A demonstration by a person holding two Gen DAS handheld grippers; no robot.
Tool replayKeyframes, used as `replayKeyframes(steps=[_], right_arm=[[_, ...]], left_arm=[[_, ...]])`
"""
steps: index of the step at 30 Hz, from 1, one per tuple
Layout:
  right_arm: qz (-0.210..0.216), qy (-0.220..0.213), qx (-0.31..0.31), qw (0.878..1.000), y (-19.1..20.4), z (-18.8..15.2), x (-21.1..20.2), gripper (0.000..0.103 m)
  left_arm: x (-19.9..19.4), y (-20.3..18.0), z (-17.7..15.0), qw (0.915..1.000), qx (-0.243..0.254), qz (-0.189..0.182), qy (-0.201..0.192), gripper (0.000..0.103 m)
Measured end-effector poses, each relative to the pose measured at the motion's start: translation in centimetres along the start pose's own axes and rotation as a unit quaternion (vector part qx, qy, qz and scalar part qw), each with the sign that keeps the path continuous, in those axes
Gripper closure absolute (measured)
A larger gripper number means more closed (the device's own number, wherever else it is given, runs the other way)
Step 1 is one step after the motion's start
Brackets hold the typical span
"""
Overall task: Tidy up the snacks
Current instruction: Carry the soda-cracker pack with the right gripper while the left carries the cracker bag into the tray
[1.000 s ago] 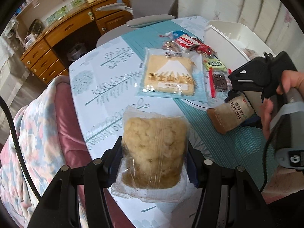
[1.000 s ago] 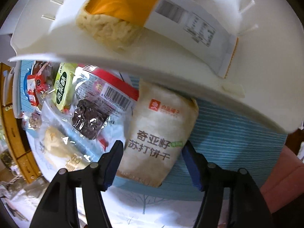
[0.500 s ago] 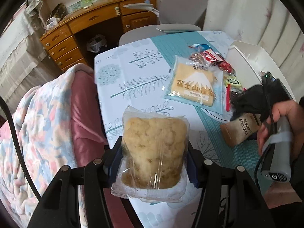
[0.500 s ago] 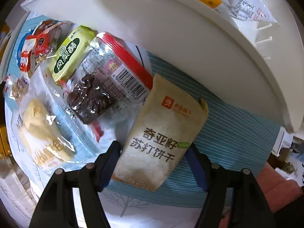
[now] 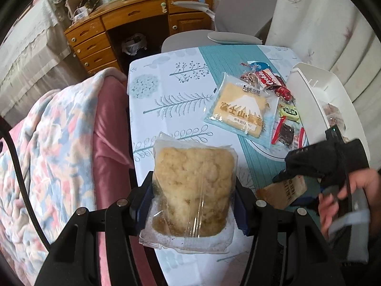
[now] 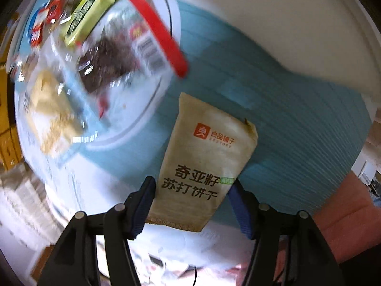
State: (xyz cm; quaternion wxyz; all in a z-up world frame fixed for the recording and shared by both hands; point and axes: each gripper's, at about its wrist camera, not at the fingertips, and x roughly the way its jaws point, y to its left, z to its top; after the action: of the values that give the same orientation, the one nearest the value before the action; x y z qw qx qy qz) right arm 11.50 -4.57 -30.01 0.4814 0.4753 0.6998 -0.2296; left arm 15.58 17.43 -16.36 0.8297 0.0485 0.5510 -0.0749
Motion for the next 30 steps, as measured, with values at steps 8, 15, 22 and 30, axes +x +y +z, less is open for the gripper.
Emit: replayKeyframes(steps=[8, 15, 22, 30], right_arm=[[0.023, 0.079, -0.081, 0.993, -1.3, -3.6, -0.9, 0.041], [0.038, 0.11, -0.183, 0.976, -0.7, -5.5, -3.6, 0.041], [0.052, 0.101, -0.261, 0.959, -0.8, -5.0, -7.4, 0.041], [0.063, 0.058, -0.307, 0.948, -1.6, -0.6, -12.3, 0.041]], left_arm=[[-1.5, -1.8, -0.5, 0.998, -0.053, 0.013, 0.032, 0.046], [-4.3, -4.7, -0.8, 0.996, -0.08, 0.023, 0.033, 0.046], [-6.9, -8.3, -0.4, 0.9948, -0.101, 0.004, 0.015, 0.046], [-8.1, -13.6, 0.1, 0.994, -0.109, -0.011, -0.007, 0.046]])
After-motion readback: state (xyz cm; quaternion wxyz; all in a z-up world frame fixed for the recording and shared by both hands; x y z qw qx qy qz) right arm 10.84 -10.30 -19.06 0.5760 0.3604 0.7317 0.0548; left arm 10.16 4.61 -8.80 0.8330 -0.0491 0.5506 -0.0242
